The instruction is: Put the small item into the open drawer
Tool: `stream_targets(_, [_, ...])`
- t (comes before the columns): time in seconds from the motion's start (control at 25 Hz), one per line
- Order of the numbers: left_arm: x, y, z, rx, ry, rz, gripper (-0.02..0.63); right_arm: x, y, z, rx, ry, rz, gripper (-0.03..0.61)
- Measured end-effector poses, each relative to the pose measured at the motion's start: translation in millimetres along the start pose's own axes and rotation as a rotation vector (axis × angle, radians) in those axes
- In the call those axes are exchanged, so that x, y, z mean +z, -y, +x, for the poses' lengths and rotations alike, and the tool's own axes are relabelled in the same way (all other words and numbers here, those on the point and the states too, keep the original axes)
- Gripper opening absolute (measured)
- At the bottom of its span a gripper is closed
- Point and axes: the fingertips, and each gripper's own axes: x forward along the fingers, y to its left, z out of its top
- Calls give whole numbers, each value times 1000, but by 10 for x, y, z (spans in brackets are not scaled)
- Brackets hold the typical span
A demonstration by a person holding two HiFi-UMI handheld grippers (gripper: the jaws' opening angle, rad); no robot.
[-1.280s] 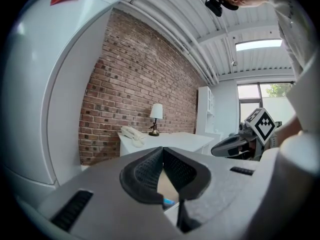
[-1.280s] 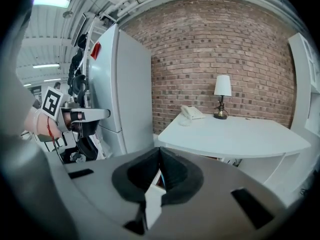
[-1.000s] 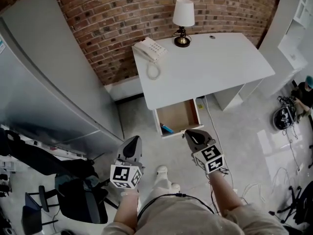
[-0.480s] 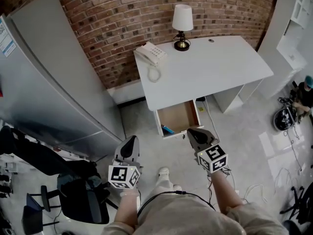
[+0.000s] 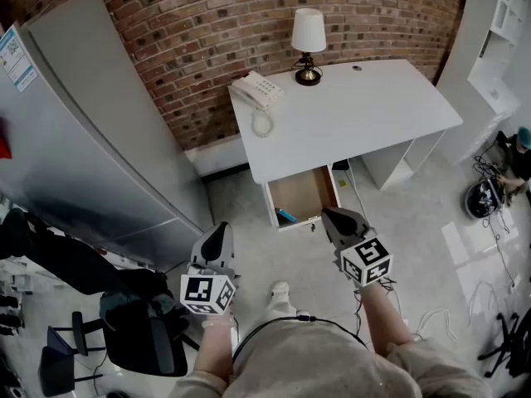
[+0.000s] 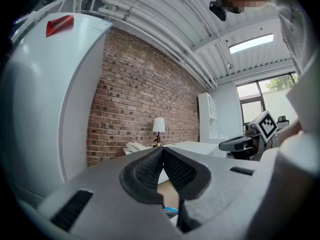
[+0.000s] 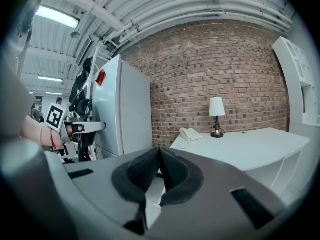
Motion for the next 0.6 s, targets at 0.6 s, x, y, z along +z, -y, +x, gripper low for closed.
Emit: stream_targets(0.6, [50,25,-239,17,10,2,5,78,-31,-184,-24,60,29,6])
